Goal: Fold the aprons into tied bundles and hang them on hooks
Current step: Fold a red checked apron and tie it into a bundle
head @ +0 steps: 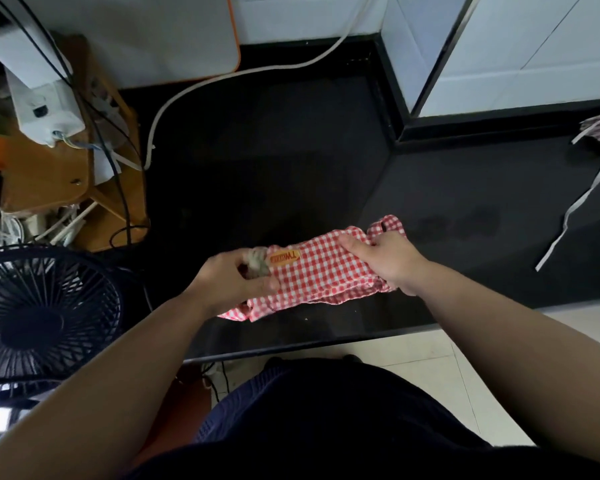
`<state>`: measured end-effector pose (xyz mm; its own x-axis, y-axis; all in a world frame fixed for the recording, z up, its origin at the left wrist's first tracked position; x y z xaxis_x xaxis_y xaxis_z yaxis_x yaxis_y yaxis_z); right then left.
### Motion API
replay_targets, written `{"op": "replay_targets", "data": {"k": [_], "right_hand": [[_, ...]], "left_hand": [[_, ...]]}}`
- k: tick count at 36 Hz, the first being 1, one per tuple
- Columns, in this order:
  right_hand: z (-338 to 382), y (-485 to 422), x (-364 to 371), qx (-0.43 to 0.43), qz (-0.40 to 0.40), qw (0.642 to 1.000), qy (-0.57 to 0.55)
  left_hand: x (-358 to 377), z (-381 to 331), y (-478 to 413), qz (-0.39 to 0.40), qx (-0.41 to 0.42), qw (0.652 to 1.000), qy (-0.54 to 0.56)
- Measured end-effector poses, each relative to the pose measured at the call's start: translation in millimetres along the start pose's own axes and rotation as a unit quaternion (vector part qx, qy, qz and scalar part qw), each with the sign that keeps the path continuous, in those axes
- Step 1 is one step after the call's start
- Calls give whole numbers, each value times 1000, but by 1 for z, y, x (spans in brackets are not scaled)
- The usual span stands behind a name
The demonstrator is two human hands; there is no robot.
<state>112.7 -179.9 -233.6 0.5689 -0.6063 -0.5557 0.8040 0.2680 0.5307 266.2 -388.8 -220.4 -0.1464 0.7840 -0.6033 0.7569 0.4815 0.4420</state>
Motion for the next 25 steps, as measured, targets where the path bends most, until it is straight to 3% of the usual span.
{"op": "replay_targets", "data": {"k": [3,11,15,25], "right_hand": [[-6,2,3,48,0,999,-23],[-1,2,-7,-42,18,988,146],[2,5,-14,-43,52,983,172],[-13,7,-17,-53,41,973,221]], "left_hand": [[10,8,2,11,-36,999,-3],[12,2,0,-8,-76,996,45],[8,0,2,-9,-92,991,95],[13,5,3,-46,-93,992,66]]}}
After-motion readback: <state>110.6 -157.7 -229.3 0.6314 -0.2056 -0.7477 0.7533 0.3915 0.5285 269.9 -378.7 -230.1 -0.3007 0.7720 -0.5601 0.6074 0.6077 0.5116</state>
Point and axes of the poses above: each hand's wrist, its own y-axis away from the middle knuckle, its own x-axis out of the palm, z = x × y, the point moved 1 cm from there along -y, towards the middle knuckle, and after that the axes turned 11 degrees about -z, right-handed, at the moved point
